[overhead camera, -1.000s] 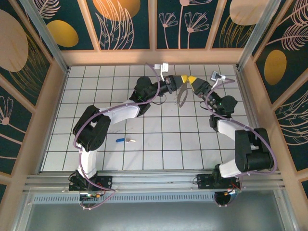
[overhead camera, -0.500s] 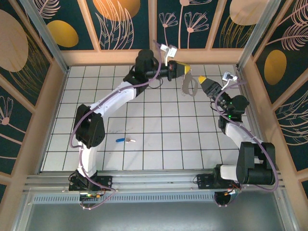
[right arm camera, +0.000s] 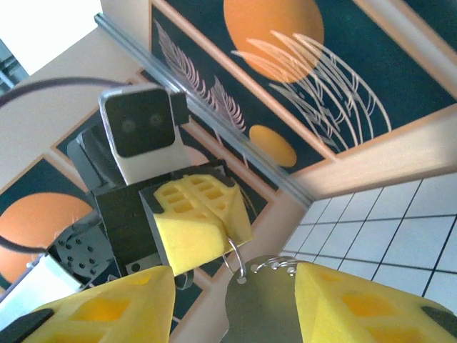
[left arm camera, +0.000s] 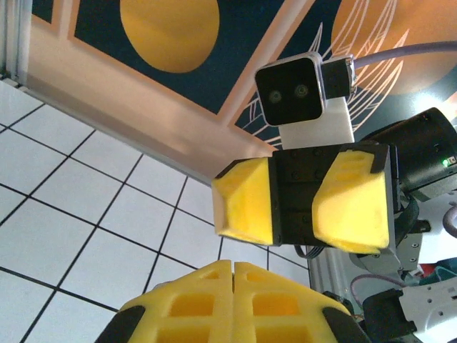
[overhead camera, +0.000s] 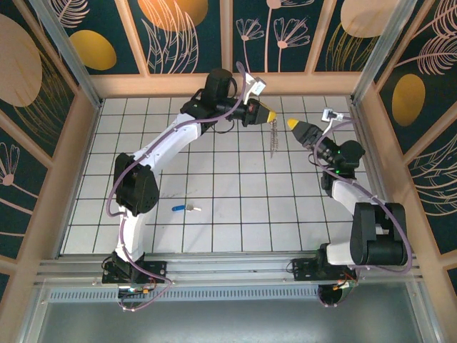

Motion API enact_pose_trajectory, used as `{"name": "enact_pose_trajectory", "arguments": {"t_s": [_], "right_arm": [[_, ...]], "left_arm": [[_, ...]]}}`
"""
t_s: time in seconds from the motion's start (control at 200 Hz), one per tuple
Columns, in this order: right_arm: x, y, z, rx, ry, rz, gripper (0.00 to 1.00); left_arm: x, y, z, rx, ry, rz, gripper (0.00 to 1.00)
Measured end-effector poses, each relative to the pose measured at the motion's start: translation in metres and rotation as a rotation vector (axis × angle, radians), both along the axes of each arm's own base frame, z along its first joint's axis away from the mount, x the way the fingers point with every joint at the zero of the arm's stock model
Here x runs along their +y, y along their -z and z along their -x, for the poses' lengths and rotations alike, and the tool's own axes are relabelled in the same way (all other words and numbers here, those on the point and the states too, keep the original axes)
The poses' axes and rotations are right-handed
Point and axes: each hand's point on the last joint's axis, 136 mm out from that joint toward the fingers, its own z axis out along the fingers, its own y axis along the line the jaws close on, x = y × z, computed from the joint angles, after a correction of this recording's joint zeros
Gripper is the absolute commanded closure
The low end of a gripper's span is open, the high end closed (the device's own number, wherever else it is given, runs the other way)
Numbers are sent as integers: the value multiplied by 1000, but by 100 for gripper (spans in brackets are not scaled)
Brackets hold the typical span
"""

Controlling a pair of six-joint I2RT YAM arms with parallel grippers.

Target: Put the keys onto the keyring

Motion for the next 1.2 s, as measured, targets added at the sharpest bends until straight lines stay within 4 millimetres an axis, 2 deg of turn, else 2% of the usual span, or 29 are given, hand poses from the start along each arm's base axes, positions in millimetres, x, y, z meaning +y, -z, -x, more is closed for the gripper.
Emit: {"name": "enact_pose_trajectory", "arguments": {"t_s": [0.28,0.611,0.786,1.026,1.186,1.201], "right_arm": [[20,13,0,28,-54,10,60],[32,18,-2,27,-80,21,70],[35,19,-2,30,-88,22,70],[36,20,-3,27,-85,24,100],[35,20,-4,28,-83,21,100],[35,20,-4,28,-82,21,100]], "left_arm": [[0,18,3,43,10,-18,100],[0,22,5,45,24,-10,100],[0,21,5,43,25,-9,100],[0,19,4,42,27,0,100],[0,18,4,47,29,4,100],[0,18,4,48,29,5,97]]}}
